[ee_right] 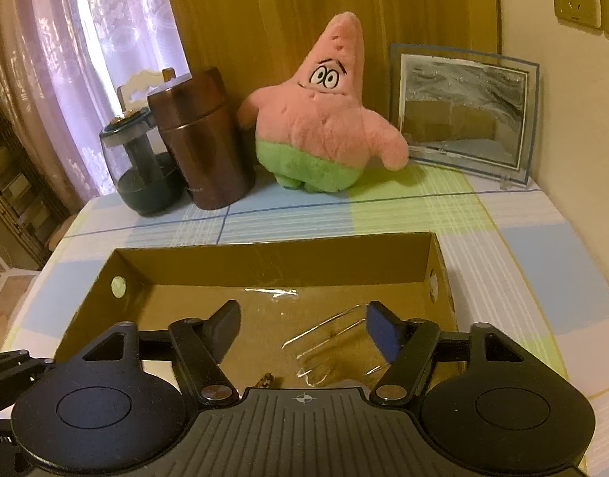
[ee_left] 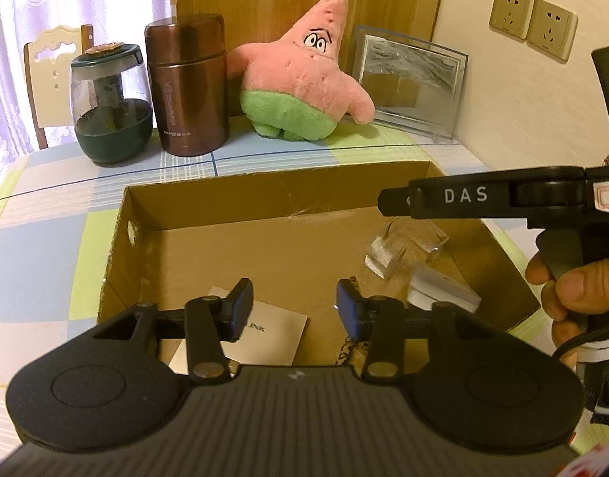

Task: Organize rigid objects
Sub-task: 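Open the left tool to drop the spiral while the right tool releases the wire rack into the box, then move both tools back from the box toward the remaining objects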

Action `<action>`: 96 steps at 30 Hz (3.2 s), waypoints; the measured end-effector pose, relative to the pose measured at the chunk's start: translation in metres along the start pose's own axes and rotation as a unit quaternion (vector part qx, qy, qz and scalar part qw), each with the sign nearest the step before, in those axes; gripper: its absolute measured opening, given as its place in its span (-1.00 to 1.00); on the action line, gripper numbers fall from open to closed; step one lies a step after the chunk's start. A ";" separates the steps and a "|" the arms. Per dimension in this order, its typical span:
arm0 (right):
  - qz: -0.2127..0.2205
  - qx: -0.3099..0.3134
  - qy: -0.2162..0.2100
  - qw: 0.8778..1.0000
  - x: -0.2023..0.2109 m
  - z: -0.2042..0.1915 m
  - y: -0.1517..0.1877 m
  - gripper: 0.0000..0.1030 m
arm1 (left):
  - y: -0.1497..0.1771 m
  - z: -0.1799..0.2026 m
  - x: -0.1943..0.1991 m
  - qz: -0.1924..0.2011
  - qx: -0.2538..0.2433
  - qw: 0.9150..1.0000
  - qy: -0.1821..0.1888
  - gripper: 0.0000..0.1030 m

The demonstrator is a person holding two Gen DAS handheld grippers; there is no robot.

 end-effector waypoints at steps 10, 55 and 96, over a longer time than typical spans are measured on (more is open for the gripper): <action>-0.001 0.001 0.008 1.000 0.015 0.002 0.003 0.46 | 0.002 -0.003 0.011 0.005 0.002 1.000 -0.005 0.08; 0.028 0.014 0.036 0.999 0.200 -0.088 0.091 0.54 | 0.100 -0.040 0.194 0.048 0.034 0.996 -0.071 0.79; 0.002 0.061 0.006 0.998 0.203 -0.150 0.185 0.62 | 0.174 -0.080 0.216 0.063 0.016 0.993 -0.100 0.79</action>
Point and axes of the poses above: each gripper's, at about its wrist camera, not at the fingertips, and x roughly against the way its jaws point, z to its right, y to its underside, the point moved 4 cm from there along -x, roughly the way its jaws point, and after that the axes turned 15 degrees about x, right-handed, at the moved point
